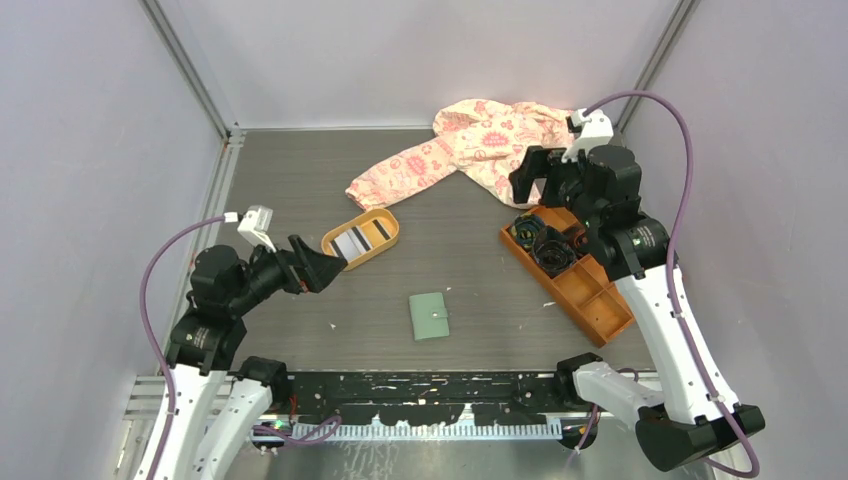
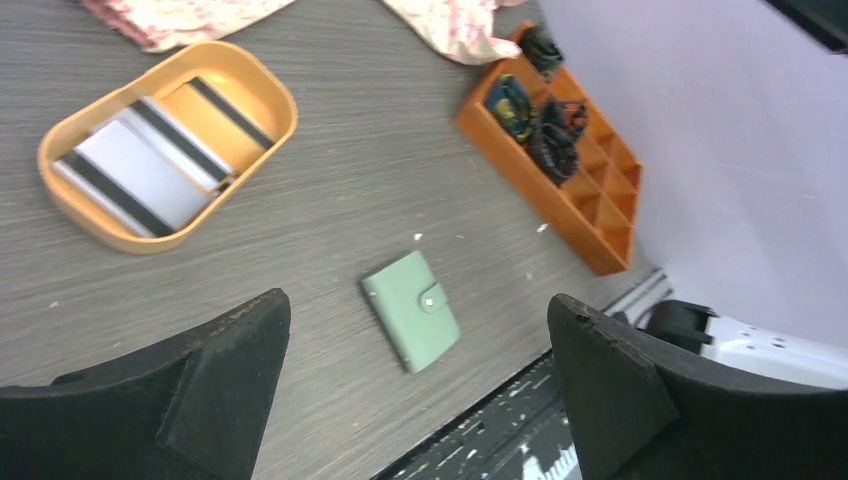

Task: Put the credit cards into the card holder
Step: Open the card holder at the center of the board.

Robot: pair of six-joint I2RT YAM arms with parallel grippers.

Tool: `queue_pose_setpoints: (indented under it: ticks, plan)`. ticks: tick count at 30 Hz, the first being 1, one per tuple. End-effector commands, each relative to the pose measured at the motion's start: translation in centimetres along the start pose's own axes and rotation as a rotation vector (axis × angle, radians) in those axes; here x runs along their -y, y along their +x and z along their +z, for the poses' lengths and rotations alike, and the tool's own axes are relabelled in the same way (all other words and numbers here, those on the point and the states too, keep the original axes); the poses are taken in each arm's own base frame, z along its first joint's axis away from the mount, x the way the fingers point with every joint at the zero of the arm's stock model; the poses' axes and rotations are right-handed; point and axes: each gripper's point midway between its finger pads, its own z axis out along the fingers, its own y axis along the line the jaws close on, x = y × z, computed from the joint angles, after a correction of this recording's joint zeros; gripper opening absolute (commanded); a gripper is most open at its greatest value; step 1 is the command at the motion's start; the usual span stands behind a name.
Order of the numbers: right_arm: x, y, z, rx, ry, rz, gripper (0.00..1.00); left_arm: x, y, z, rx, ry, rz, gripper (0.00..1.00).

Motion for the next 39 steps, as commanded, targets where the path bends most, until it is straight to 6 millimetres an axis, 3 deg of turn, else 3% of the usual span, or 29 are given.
queue_pose_setpoints:
  ticks: [1,5,7,13,16,22,30,35,39]
  plan:
    - [-3.6,0.7,-1.1,-0.022,-0.202,0.036,0.99,3.4,-0.7,-0.2,0.017,0.177,-0.039,1.0]
    - [-9.2,6.1,-2.5,-0.155,-0.663,-0.041,1.0,3.2,1.2,0.6,-0.066,0.17,-0.055,1.0]
    - [-10.3,7.9,-2.8,-0.165,-0.815,-0.016,1.0,3.3,2.9,1.1,-0.105,0.146,-0.029,1.0]
    - [-7.9,10.2,-0.7,-0.162,-0.751,-0.04,0.99,4.8,7.7,3.5,-0.164,0.04,0.137,1.0]
    - [-7.3,11.5,-1.1,-0.179,-0.747,-0.102,0.99,7.0,9.9,4.8,-0.191,0.067,0.222,1.0]
    - [-8.0,14.4,-2.0,-0.181,-0.867,-0.162,1.0,6.0,13.1,7.6,-0.195,0.065,0.163,1.0]
    - [-8.3,16.3,-1.3,-0.253,-0.867,-0.201,0.98,2.6,13.3,8.0,-0.254,-0.031,0.015,0.95]
    - [-9.5,18.3,-1.2,-0.315,-0.927,-0.189,0.93,2.9,14.7,9.8,-0.278,0.033,-0.169,0.84]
    - [-10.4,21.5,-1.1,-0.375,-0.978,-0.293,0.88,2.9,15.4,11.6,-0.278,0.034,-0.212,0.77]
